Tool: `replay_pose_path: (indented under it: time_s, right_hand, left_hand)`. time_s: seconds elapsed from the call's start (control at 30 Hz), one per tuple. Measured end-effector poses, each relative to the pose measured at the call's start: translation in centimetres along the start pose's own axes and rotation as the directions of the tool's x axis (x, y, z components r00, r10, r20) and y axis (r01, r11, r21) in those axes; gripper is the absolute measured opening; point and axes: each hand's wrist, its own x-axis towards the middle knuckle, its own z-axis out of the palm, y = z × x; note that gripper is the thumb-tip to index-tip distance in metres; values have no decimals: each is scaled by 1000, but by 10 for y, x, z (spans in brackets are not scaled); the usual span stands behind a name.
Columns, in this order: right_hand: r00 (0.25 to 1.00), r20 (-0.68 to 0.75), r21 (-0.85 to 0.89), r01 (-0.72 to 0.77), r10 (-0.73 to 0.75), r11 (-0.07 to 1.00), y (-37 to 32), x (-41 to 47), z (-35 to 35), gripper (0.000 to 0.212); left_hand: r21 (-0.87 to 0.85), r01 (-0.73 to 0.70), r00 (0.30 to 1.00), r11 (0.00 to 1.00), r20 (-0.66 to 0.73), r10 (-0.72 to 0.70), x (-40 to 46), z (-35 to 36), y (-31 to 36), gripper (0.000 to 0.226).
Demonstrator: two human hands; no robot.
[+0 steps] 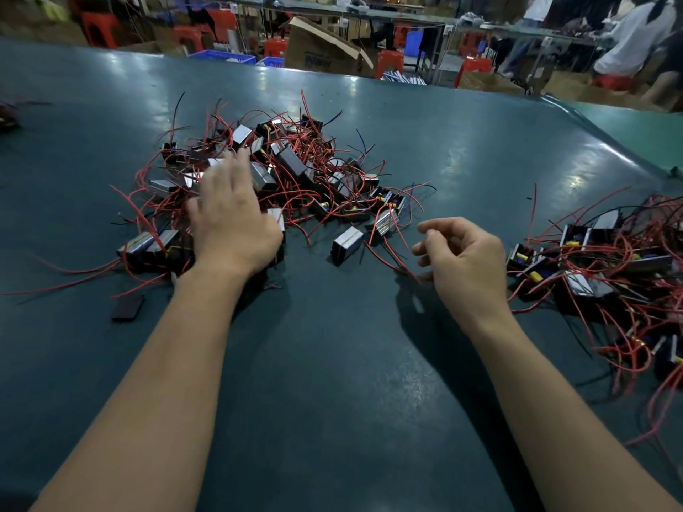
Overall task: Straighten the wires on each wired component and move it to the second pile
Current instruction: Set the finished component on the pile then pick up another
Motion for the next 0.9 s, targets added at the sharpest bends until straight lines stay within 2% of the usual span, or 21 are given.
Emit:
replay_pose_path:
  time_s: [0.07, 0.1, 0.17, 0.27, 0.33, 0.43, 0.53, 0.57, 0.67, 0.73, 0.83, 0.9]
  right_hand:
    - [999, 43, -20, -1, 2, 1000, 1, 0, 3, 23]
    - [998, 64, -35, 4, -2, 999, 1, -1, 4, 23]
    - [995, 96, -72, 29, -22, 997, 2, -1, 7, 24]
    - [991, 126, -93, 54, -42, 994, 5, -1, 8, 26]
    - [991, 129, -93, 53, -41, 994, 6, 0, 8, 26]
    - [990, 129, -93, 61, -49, 994, 8, 0, 9, 24]
    - [990, 131, -87, 71, -59, 994, 9, 1, 12, 22]
    - [990, 129, -85, 70, -59, 994, 10, 2, 13, 22]
    - [990, 128, -77, 65, -55, 995, 11, 3, 15, 20]
    - [990, 129, -74, 74, -64, 995, 11, 3, 15, 21]
    - [989, 130, -81, 85, -74, 993, 10, 3, 15, 21]
    - [988, 129, -90, 97, -85, 991, 10, 4, 15, 21]
  left_hand:
    - [27, -65, 986, 997, 156, 60, 6, 7, -5, 73]
    - [38, -79, 985, 996, 158, 72, 8, 10, -7, 68]
    - [33, -68, 994, 997, 93, 64, 13, 14, -9, 54]
    - [-9, -42, 999, 999, -8, 42, 16, 18, -10, 21]
    - [-54, -5, 998, 999, -70, 1, 17, 21, -6, 14]
    - [-85, 5, 980, 996, -199, -22, 15, 23, -1, 26]
    - [-115, -73, 927, 991, -374, 25, 13, 22, 0, 24]
    - [-116, -90, 924, 989, -379, 40, 13, 23, 1, 26]
    - [-73, -73, 983, 995, -175, 59, 14, 30, 1, 41]
    - [-69, -56, 992, 996, -114, 47, 13, 33, 0, 47]
    - [-95, -69, 982, 993, -183, 51, 10, 29, 4, 46]
    - [-131, -78, 954, 988, -296, 36, 7, 22, 9, 47]
